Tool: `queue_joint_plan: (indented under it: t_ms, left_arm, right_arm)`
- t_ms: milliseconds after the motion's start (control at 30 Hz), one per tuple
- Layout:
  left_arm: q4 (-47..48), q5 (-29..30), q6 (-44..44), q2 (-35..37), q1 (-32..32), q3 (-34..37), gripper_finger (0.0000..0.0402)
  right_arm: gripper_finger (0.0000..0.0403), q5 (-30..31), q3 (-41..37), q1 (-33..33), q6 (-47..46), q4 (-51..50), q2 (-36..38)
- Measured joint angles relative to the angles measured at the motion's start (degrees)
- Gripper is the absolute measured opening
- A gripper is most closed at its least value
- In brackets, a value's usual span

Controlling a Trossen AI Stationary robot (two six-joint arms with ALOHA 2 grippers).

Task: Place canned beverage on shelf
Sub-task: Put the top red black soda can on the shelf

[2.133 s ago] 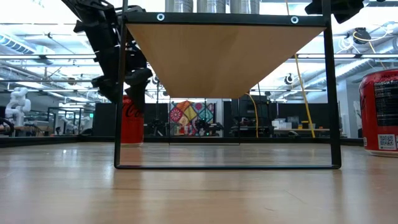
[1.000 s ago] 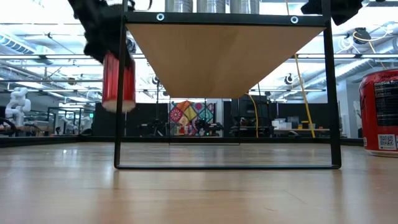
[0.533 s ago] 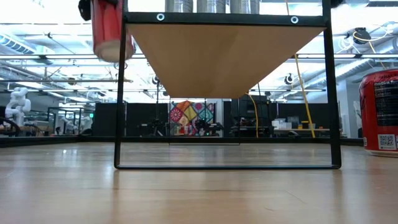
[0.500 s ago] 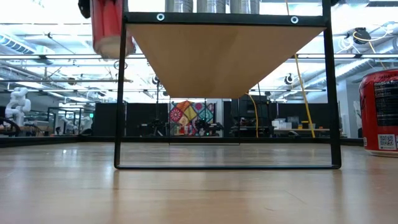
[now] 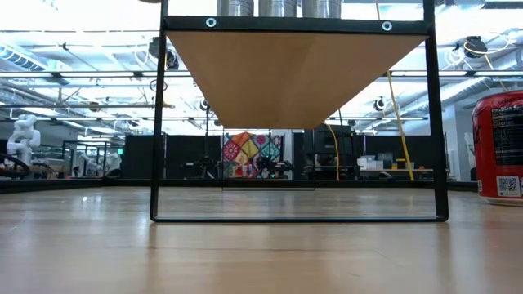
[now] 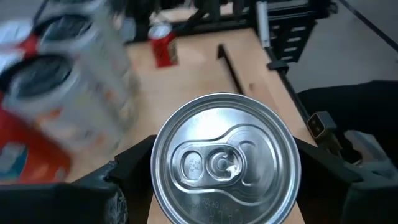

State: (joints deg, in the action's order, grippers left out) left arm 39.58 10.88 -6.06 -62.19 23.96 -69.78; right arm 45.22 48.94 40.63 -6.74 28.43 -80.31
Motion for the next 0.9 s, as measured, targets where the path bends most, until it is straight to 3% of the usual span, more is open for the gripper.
queue_joint_plan:
  t_ms: [500,700,900]
  left_arm:
    - [-12.17,-0.09,19.32,-3.44,4.0,0.0,0.0286]
    - [-13.74,-2.65,24.94,-3.73,4.79,-0.04,0.0286]
    - [-15.26,-3.96,30.85,-6.01,5.14,-0.07,0.0286]
  right_arm:
    - [0.0245,-1.01,19.66,-5.94,0.28,-5.22,-13.3]
    - [0.0299,-12.26,22.33,-8.99,-0.97,-6.57,-13.47]
    - [0.0324,-15.42,22.7,-11.5,-2.54,-7.45,-13.48]
